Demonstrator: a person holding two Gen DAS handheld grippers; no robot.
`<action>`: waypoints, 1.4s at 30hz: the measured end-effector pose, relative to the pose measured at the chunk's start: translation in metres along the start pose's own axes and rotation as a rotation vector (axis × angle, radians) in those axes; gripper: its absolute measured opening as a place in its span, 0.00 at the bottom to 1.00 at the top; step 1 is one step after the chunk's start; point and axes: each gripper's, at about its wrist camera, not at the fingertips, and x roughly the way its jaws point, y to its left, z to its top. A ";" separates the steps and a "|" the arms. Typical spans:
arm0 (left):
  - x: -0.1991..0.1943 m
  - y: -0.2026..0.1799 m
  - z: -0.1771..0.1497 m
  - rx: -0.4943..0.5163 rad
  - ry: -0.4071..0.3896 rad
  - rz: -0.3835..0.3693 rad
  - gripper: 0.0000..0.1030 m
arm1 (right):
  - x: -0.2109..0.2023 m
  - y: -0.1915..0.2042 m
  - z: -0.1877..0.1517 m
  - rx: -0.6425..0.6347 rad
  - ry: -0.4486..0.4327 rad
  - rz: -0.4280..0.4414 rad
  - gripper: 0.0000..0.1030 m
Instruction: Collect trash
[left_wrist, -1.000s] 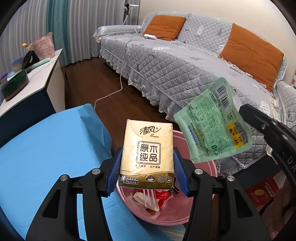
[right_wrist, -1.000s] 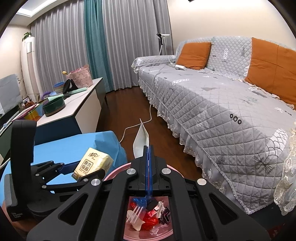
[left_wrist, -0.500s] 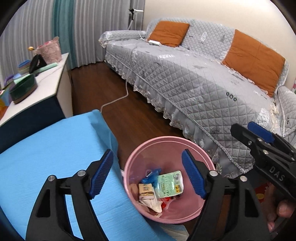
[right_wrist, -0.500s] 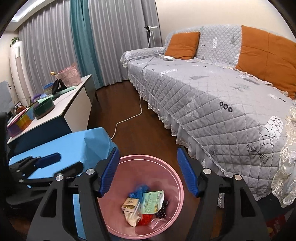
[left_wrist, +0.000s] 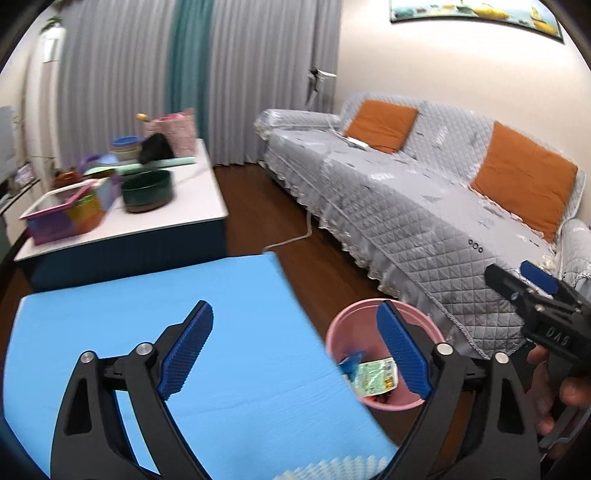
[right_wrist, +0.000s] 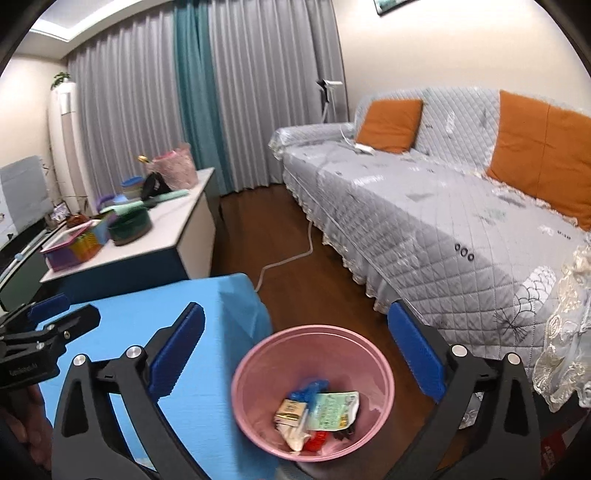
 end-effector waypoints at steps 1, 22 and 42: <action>-0.009 0.008 -0.005 -0.012 -0.001 0.009 0.86 | -0.008 0.007 -0.001 -0.004 -0.007 0.001 0.95; -0.119 0.091 -0.138 -0.167 -0.001 0.309 0.92 | -0.085 0.115 -0.114 -0.183 0.023 0.020 0.95; -0.096 0.090 -0.155 -0.188 0.077 0.306 0.92 | -0.059 0.105 -0.127 -0.154 0.146 -0.016 0.95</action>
